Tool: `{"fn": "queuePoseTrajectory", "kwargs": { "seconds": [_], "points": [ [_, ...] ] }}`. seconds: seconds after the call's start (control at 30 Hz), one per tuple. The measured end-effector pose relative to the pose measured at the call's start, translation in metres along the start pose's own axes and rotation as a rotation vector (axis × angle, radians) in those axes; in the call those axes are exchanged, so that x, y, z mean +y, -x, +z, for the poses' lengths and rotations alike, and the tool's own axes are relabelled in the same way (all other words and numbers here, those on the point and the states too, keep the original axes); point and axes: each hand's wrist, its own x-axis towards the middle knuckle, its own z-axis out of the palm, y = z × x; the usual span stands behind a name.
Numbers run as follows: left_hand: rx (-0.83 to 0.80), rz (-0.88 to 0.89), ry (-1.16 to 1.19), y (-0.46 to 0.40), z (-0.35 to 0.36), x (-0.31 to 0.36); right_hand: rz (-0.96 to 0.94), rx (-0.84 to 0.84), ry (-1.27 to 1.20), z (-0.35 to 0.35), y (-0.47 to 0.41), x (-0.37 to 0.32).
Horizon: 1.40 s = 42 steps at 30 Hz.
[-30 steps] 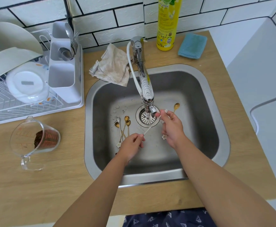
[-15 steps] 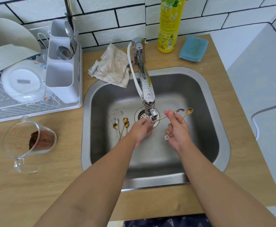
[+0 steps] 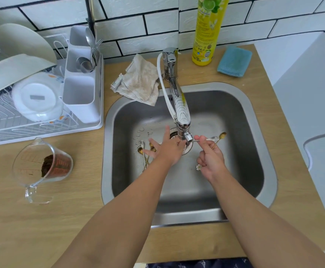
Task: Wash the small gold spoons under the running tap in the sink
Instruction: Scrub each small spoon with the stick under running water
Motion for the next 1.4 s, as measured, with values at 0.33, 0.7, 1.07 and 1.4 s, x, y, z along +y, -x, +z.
{"fn": "queuePoseTrajectory", "kwargs": {
  "seconds": [0.33,0.7,1.07,1.4],
  "points": [
    [-0.086,-0.137,0.023,0.010,0.007,0.003,0.006,-0.005,0.028,-0.002,-0.002,0.002],
    [-0.064,0.287,0.102,0.016,0.010,-0.015,0.008,-0.022,0.056,0.001,-0.001,0.001],
    [-0.097,0.268,-0.074,0.013,0.002,-0.039,0.018,-0.010,0.025,0.000,-0.002,-0.002],
    [0.040,0.408,0.024,0.020,0.012,-0.007,0.037,-0.045,0.055,0.006,0.001,0.008]
  ]
}}
